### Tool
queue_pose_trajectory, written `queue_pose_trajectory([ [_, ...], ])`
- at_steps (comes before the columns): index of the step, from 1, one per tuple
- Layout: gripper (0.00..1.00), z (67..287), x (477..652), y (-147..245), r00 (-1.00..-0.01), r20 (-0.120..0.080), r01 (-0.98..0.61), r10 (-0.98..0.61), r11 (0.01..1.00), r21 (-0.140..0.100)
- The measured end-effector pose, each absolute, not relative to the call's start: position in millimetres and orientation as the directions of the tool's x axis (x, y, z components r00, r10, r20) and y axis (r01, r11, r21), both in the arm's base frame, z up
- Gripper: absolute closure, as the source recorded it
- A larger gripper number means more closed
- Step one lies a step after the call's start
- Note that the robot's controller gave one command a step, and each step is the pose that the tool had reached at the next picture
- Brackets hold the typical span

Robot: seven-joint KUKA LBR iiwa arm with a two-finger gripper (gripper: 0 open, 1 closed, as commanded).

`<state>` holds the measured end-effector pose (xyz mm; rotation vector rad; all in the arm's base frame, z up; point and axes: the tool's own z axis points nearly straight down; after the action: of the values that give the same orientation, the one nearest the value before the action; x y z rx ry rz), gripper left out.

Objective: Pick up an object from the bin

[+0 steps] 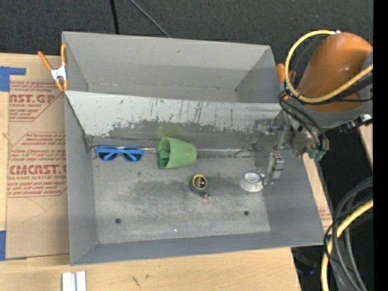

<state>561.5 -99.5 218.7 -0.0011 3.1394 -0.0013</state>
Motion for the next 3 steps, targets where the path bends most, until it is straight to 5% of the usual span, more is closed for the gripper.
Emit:
queue_pose_trajectory([
  [1, 0.0, 103, 579.2, 8, -1.0, 0.005, 0.009, 0.009, 1.0, 0.004],
  [2, 0.0, 69, 527.7, 31, -0.912, -0.001, -0.411, -0.411, 0.912, 0.001],
  [3, 0.0, 71, 483.4, 13, -0.652, -0.011, -0.758, -0.758, 0.653, -0.008],
])
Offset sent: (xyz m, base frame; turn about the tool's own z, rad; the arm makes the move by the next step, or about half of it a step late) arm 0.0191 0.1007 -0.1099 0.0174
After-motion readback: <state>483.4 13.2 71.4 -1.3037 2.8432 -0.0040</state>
